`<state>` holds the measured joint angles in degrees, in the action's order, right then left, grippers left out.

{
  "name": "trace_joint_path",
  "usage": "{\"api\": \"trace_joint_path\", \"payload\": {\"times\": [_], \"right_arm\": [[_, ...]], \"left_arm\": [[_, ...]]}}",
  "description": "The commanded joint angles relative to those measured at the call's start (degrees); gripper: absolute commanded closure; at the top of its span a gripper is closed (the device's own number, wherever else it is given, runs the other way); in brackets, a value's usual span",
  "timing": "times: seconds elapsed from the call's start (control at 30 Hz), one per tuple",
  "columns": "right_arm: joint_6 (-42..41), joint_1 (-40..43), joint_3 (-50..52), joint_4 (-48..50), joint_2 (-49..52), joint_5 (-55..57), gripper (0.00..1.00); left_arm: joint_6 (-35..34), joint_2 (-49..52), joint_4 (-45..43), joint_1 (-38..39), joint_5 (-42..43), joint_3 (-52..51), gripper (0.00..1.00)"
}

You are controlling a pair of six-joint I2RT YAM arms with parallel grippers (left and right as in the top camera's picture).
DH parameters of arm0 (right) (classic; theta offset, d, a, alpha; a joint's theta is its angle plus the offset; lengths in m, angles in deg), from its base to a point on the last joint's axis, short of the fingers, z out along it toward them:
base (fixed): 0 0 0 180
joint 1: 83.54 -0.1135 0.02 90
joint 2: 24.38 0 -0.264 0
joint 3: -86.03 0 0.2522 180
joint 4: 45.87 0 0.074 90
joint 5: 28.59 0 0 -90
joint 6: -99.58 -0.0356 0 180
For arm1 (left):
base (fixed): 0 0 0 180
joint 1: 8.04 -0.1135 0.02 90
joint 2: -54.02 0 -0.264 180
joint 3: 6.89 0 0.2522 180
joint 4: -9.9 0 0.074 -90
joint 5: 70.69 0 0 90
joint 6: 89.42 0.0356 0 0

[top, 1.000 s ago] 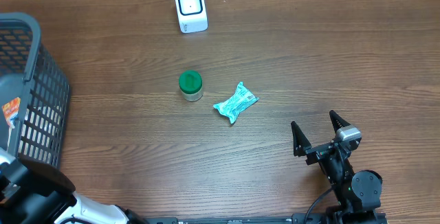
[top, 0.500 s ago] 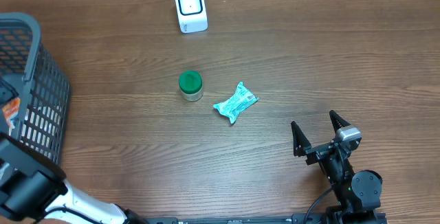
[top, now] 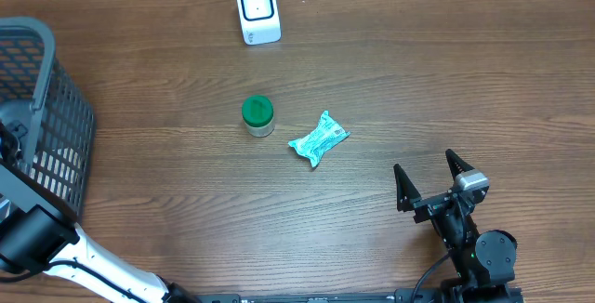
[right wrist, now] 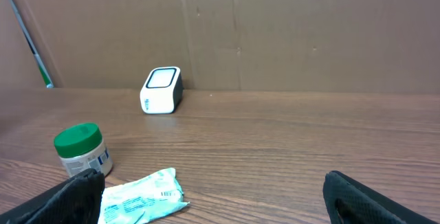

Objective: Scan the item barcode
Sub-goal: 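Lift the orange box out and carry it right of the green packet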

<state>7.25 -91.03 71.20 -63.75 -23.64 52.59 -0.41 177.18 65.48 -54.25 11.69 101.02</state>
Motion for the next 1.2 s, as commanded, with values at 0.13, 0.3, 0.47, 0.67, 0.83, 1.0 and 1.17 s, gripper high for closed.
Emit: {"api": "trace_joint_path", "payload": {"times": [0.13,0.3,0.47,0.67,0.83,1.0,1.17], "right_arm": [[0.3,0.3,0.6,0.2,-0.5,-0.3,0.00],[0.3,0.3,0.6,0.2,-0.5,-0.3,0.00],[0.3,0.3,0.6,0.2,-0.5,-0.3,0.00],[0.3,0.3,0.6,0.2,-0.5,-0.3,0.00],[0.3,0.3,0.6,0.2,-0.5,-0.3,0.00],[0.3,0.3,0.6,0.2,-0.5,-0.3,0.00],[0.3,0.3,0.6,0.2,-0.5,-0.3,0.00]], "left_arm": [[-2.0,0.0,4.0,0.3,-1.3,3.6,0.96],[-3.8,-3.0,10.6,1.0,3.8,13.4,0.96],[-4.8,-9.3,16.7,3.5,5.1,24.6,0.96],[-4.8,-19.3,23.8,9.5,6.8,33.6,0.96],[-4.8,-26.5,32.2,21.6,12.4,33.8,0.96],[-5.6,-25.7,38.2,42.6,14.0,31.5,0.96],[-7.0,-21.9,34.2,60.4,13.2,24.6,0.96]]}}
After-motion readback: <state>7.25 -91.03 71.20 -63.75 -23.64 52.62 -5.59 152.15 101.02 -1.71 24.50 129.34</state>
